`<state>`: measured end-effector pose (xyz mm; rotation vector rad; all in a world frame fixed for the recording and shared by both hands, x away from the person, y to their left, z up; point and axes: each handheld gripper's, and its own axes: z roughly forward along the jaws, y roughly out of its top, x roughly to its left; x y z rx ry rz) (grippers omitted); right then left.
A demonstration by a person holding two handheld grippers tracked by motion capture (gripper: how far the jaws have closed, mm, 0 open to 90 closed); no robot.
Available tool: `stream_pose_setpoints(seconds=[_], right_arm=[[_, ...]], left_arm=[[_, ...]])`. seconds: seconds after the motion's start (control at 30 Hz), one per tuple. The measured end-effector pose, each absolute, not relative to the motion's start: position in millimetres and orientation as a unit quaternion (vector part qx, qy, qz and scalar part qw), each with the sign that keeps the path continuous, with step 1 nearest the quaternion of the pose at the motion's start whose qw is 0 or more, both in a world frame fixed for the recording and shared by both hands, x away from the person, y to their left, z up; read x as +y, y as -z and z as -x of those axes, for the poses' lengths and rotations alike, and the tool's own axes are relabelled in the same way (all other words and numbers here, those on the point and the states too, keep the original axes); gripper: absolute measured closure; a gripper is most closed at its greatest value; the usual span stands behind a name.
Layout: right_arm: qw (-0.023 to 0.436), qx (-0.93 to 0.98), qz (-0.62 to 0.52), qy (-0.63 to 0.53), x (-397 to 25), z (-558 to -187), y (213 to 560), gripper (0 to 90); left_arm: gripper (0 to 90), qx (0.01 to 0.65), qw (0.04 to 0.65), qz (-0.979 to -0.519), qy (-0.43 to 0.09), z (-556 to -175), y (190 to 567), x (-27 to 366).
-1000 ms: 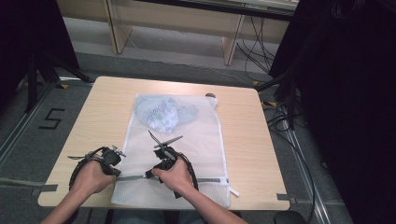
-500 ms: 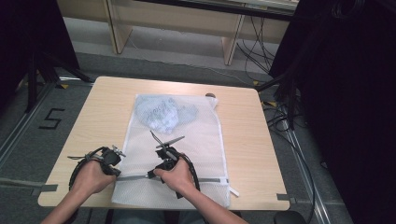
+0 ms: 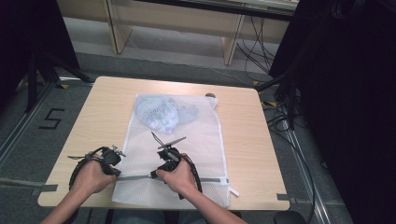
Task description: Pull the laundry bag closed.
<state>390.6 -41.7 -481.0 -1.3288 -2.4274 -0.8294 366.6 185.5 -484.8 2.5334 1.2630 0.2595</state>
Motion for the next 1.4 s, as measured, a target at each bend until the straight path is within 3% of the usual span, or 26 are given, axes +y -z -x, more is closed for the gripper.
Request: stream_pose_setpoints(seconds=[0.17, 0.57, 1.0, 1.4], right_arm=[[0.151, -0.822, 0.469, 0.284, -45, -392, 478, 87.0], [0.154, -0.822, 0.470, 0.281, -49, -393, 479, 87.0], [0.117, -0.843, 0.446, 0.276, -62, -395, 485, 87.0], [0.120, -0.842, 0.449, 0.275, -65, -396, 485, 87.0]], left_arm=[[90.0, 0.439, 0.144, -0.882, -0.088, -367, 484, 185], [90.0, 0.439, 0.145, -0.882, -0.090, -367, 485, 185], [90.0, 0.438, 0.146, -0.882, -0.092, -367, 485, 184], [90.0, 0.437, 0.147, -0.883, -0.094, -367, 485, 184]])
